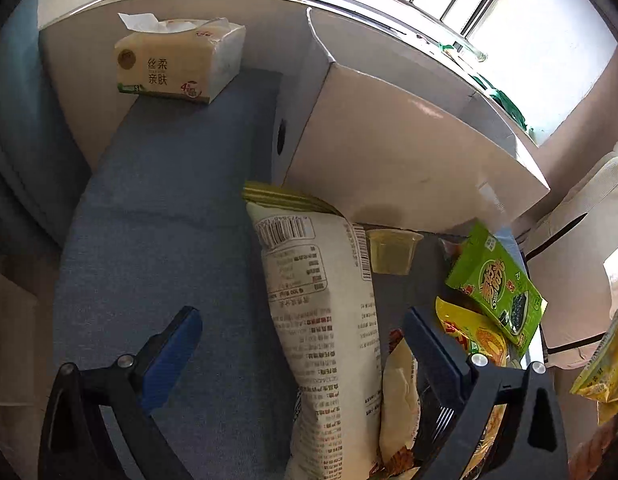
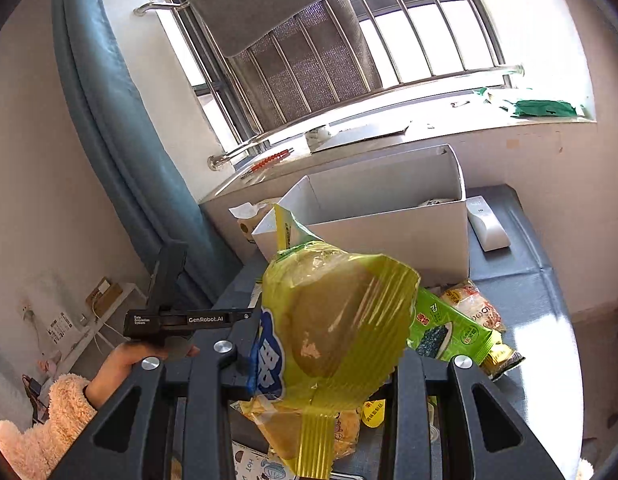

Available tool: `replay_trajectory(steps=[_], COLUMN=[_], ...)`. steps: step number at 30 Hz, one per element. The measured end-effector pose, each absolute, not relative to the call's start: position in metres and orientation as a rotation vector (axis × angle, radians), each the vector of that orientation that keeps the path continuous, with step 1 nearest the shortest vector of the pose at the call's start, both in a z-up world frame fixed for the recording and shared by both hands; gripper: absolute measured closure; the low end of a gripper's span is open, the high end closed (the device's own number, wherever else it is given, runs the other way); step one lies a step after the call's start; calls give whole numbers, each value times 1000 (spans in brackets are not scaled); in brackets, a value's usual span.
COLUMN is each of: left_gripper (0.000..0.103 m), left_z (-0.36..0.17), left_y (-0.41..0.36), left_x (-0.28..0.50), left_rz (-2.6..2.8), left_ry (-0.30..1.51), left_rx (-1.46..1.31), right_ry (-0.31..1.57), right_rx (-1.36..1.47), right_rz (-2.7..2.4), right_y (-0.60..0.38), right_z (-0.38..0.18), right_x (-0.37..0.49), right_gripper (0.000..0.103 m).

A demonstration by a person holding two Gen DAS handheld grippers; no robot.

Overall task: Organize snacks
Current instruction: 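Lower both held bags into the white box and release them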

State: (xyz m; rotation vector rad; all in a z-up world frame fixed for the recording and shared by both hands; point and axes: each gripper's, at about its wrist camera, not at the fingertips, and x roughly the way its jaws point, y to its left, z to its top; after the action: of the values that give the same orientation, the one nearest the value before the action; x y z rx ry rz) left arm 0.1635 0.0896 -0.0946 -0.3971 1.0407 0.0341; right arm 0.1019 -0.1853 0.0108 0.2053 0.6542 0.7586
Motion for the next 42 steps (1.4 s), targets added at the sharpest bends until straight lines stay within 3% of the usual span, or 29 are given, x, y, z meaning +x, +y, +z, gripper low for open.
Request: replay_trajectory(steps=[1, 2, 4, 11, 21, 27, 32, 39, 40, 41, 42], left_gripper=[19, 41, 62, 68, 68, 68, 68, 63, 53, 27, 12], left_z=[-99, -104, -109, -76, 28, 78, 88, 61, 56, 50, 45], left_y=[86, 83, 83, 81, 100, 79, 66, 75, 78, 80, 83], left_x=[167, 169, 168, 143, 121, 175, 250, 321, 328, 333, 335], left_rz=[26, 18, -3, 43, 67, -23, -51, -38, -34, -25, -14], left_ry=[1055, 1069, 1063, 906, 635, 571, 581, 671, 685, 710, 733], left_rx=[-377, -361, -400, -282, -197, -168, -159, -226, -235, -245, -253], right_ry=[665, 676, 708, 725, 651, 628, 624, 749, 759, 773, 775], right_rx=[212, 224, 252, 283, 196, 190, 142, 113, 105, 106, 117], right_rz=[753, 743, 734, 719, 744, 723, 648, 567, 564, 552, 540], right_y=[-189, -195, -203, -214, -192, -167, -133, -108, -106, -105, -107], right_z=[6, 1, -9, -21, 4, 37, 49, 26, 23, 21, 20], right_x=[99, 98, 98, 108, 129, 206, 275, 340, 345, 348, 351], right_gripper=[66, 66, 66, 66, 66, 66, 66, 65, 65, 56, 26])
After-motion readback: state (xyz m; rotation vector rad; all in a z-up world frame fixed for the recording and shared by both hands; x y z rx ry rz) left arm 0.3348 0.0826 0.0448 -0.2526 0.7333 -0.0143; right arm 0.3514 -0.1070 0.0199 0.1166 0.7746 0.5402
